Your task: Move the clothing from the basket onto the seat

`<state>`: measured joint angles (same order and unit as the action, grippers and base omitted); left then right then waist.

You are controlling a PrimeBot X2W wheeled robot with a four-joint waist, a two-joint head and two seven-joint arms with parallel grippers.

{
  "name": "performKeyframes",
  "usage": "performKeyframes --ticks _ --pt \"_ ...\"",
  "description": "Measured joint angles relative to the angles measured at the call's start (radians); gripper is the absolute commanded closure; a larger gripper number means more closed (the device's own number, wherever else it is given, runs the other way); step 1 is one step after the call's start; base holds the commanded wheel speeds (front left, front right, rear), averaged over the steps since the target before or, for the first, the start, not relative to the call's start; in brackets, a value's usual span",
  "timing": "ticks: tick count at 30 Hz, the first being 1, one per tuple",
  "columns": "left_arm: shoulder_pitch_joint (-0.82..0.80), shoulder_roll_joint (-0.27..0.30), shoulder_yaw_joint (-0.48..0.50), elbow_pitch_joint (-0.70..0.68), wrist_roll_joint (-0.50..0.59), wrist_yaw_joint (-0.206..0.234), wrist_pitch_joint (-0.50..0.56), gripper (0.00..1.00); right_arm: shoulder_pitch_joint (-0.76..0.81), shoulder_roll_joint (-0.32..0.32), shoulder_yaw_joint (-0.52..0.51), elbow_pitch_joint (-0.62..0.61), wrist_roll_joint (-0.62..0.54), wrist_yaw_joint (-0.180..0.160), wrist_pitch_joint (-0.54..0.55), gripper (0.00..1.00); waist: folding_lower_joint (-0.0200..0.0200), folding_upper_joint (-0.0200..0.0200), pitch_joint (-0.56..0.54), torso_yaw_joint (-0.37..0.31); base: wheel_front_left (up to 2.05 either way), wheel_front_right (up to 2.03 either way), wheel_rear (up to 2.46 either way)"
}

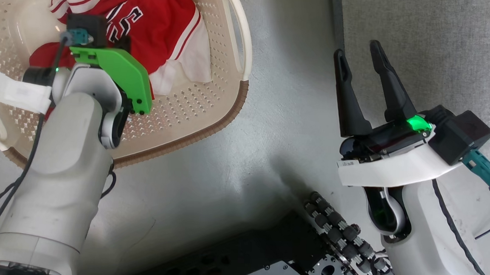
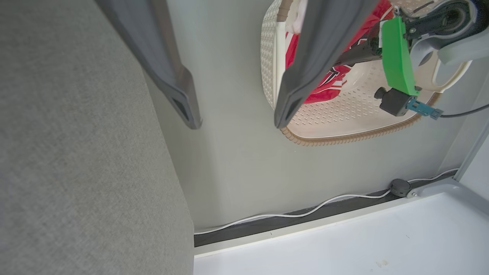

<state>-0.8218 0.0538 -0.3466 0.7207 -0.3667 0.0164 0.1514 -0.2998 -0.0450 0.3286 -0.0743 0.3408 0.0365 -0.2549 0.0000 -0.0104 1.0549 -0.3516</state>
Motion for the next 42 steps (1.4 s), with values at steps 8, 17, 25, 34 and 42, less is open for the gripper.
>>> performKeyframes --ticks 8,17,25,34,42 --pt "-0.012 0.001 0.038 -0.037 -0.028 -0.025 -0.071 1.00 -0.037 0.000 -0.006 0.004 0.003 0.007 0.000 0.00 0.0000 0.0000 -0.021 -0.004 0.00 0.00 0.00" --pt "0.047 0.000 0.056 -0.083 -0.076 -0.090 -0.166 1.00 -0.041 0.000 -0.089 0.043 -0.027 0.005 0.000 0.00 0.0000 0.0000 -0.099 0.025 0.00 0.00 0.00" --pt "0.125 -0.003 0.086 -0.156 -0.141 -0.114 -0.266 1.00 -0.042 -0.018 -0.172 0.066 -0.072 0.004 0.000 0.00 0.0000 0.0000 -0.187 0.087 0.00 0.00 0.00" --pt "0.187 -0.009 0.098 -0.276 -0.196 -0.126 -0.364 1.00 -0.042 -0.044 -0.260 0.064 -0.096 -0.003 0.000 0.00 0.0000 0.0000 -0.299 0.180 0.00 0.00 0.00" --pt "0.252 -0.012 0.099 -0.374 -0.229 -0.131 -0.374 1.00 -0.039 -0.052 -0.290 0.062 -0.114 0.001 0.000 0.00 0.0000 0.0000 -0.415 0.253 0.00 0.00 0.00"
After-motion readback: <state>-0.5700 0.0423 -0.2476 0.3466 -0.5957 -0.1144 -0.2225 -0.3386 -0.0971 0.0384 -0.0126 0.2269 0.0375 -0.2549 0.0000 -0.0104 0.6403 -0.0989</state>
